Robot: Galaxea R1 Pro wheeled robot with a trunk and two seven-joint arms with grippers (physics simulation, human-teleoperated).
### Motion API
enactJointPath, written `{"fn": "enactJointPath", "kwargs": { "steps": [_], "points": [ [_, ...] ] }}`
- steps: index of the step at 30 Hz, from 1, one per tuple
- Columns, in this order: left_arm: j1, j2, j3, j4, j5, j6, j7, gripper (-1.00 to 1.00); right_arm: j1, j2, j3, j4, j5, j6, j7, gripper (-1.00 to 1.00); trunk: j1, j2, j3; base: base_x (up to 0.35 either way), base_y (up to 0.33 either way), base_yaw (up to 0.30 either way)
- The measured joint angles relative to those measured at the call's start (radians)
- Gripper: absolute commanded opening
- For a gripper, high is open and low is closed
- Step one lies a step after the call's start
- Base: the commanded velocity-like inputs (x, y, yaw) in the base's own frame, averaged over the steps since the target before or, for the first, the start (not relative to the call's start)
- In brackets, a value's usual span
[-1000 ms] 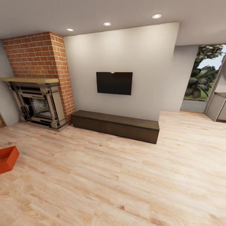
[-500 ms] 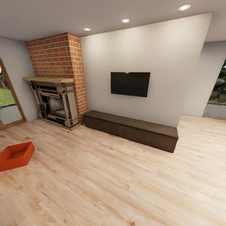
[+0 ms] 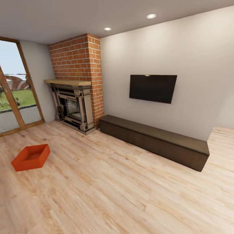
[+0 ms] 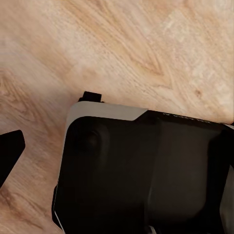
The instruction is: Move the two storage containers from the living room to the garage. In the garage, place one container on the floor and stack the other container on top of it (either order is fine).
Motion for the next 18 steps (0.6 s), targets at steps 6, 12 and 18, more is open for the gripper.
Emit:
{"fn": "enactJointPath", "kwargs": {
  "steps": [6, 12, 18],
  "points": [
    [0.0, 0.0, 0.0, 0.0, 0.0, 0.0, 0.0, 1.0, 0.0, -0.003, -0.001, 0.0, -0.002, 0.0, 0.001, 1.0, 0.0, 0.0, 0.0, 0.324, 0.0, 0.043],
    [0.0, 0.0, 0.0, 0.0, 0.0, 0.0, 0.0, 1.0, 0.0, 0.002, -0.001, 0.0, 0.0, 0.0, 0.001, 1.0, 0.0, 0.0, 0.0, 0.324, 0.0, 0.003],
    [0.0, 0.0, 0.0, 0.0, 0.0, 0.0, 0.0, 1.0, 0.0, 0.002, -0.001, 0.0, 0.0, 0.0, 0.001, 1.0, 0.0, 0.0, 0.0, 0.324, 0.0, 0.0]
  ]
}}
